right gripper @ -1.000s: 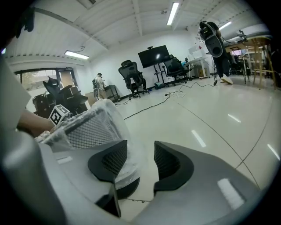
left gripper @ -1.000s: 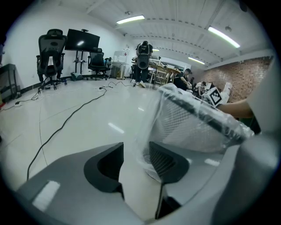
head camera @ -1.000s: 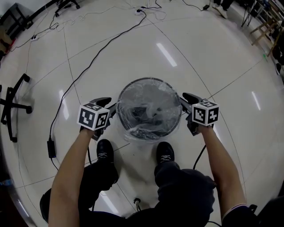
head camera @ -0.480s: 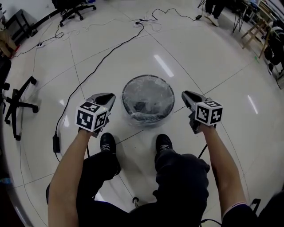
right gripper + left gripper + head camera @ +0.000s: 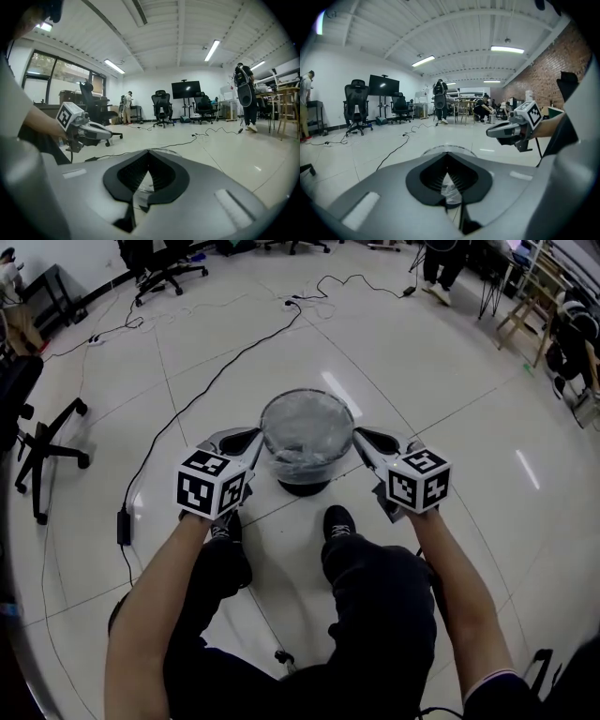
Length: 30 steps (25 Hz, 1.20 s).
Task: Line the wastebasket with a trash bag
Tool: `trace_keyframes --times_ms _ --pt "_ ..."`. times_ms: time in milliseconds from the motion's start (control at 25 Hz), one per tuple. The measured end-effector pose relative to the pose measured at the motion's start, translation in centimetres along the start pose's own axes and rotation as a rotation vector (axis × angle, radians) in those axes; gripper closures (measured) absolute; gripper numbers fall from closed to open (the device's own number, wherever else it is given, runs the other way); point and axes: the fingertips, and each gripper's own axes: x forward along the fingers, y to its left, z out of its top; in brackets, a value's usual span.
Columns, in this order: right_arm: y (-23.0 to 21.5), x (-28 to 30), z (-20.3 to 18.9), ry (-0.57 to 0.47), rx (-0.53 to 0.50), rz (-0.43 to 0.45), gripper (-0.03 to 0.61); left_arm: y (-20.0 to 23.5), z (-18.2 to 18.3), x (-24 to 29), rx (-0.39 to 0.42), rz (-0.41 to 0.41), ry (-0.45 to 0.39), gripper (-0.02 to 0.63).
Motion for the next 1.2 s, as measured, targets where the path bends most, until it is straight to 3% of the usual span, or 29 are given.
trace_keyframes --times_ms 200,440,1200 --pt "3.9 -2.7 1.6 -0.025 -0.024 0.081 0.577 -2.4 2.0 -2.0 -0.059 0.020 -0.058 0.603" --pt "7.1 -5.2 3.7 -0.089 -0.072 0.131 0.577 -6.4 4.0 -3.5 -0.008 -0.009 -0.118 0.603" --pt "8.8 -7.3 4.3 -0.154 -0.062 0.115 0.578 -9.7 4.4 -4.3 0.029 -0.036 -0.161 0.603"
